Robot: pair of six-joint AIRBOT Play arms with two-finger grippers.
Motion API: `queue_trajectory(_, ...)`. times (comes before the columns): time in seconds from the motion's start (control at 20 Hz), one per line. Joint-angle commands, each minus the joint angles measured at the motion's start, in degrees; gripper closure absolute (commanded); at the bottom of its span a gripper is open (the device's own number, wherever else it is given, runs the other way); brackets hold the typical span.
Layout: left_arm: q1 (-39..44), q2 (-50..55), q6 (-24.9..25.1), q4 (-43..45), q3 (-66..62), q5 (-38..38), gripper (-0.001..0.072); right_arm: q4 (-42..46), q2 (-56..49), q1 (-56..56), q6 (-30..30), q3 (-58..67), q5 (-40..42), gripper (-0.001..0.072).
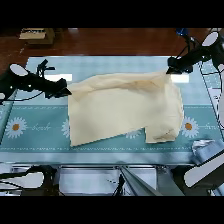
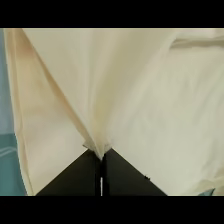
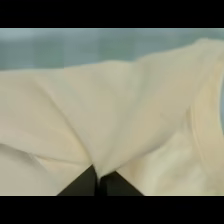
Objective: Fold the shirts.
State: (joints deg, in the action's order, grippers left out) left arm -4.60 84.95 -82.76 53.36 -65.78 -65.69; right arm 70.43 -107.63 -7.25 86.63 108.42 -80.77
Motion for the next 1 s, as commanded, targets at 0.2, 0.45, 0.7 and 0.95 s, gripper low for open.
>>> queue_trajectory(0.2, -0.15, -0.26, -1.49, 2.60, -0.17, -11.78, 0.0686, 6.16, -0.31, 0.15, -0.15, 0.00, -8.39, 0.0690)
queue_trajectory(0.45, -0.15, -0.22, -1.53, 13.57, -0.17, -15.19, 0.0686, 14.73, -0.33, 0.09, -1.11, 0.00, -8.33, 0.0689)
queue_trajectory(0.7, -0.13, -0.20, -2.21, 15.39, -0.15, -12.76, 0.0686, 13.14, -1.01, 0.15, -1.31, 0.00, -6.43, 0.0689)
queue_trajectory(0.95, -0.13, -0.22, -2.56, 14.99, -0.17, -12.37, 0.0625, 13.07, -1.36, 0.15, -1.49, 0.00, -6.34, 0.0490)
